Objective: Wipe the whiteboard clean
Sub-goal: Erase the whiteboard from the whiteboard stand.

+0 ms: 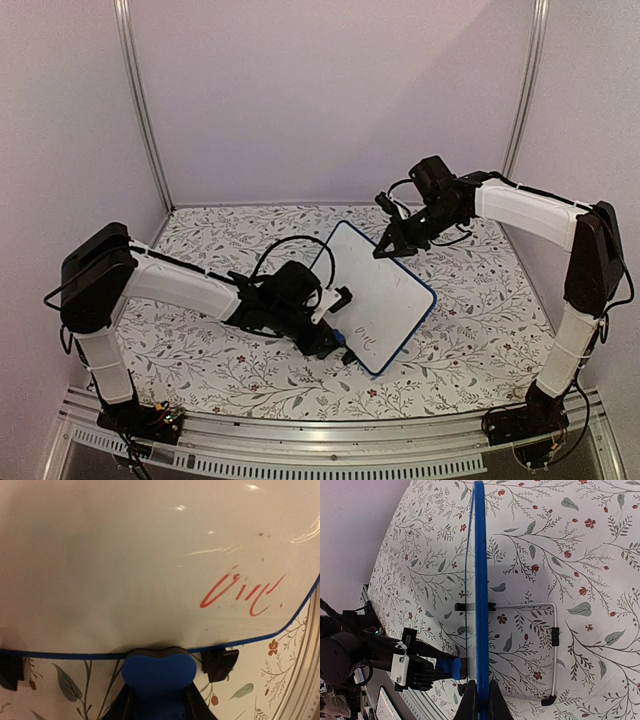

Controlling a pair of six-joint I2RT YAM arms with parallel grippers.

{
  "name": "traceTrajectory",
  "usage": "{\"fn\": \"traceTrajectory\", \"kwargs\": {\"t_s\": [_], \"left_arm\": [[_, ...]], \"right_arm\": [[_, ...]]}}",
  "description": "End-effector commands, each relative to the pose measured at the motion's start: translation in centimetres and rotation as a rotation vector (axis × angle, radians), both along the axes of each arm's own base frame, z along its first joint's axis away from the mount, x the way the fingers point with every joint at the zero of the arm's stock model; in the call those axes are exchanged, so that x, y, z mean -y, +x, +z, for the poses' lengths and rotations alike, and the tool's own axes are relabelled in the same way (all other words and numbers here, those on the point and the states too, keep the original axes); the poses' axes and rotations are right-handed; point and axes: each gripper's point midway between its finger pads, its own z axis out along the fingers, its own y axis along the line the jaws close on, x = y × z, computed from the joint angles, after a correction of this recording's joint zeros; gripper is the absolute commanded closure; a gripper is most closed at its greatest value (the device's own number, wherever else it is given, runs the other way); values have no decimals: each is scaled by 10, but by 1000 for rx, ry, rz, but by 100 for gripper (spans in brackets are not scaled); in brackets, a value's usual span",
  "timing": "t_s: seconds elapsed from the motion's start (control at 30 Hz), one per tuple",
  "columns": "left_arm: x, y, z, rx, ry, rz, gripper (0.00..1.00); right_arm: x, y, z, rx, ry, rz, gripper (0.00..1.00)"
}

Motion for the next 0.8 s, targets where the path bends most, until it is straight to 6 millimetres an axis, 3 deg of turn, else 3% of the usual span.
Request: {"fn": "traceTrajectory", "kwargs": {"t_s": [0.0, 0.17, 0.33, 0.6, 0.77], "left_arm": [[7, 15, 36, 106, -23, 7, 100], [26, 21, 73, 193, -80, -47, 100], [41, 22, 85, 233, -98, -87, 100], [56, -1, 55, 219, -35, -165, 100], [49, -2, 27, 193, 35, -157, 100]], "right_arm": [[2, -24, -36, -107, -103, 33, 100], [2, -24, -35, -104, -103, 32, 100], [1, -24, -34, -103, -100, 31, 100], [2, -24, -35, -103, -102, 32, 100], [2, -24, -35, -104, -101, 33, 100]]}}
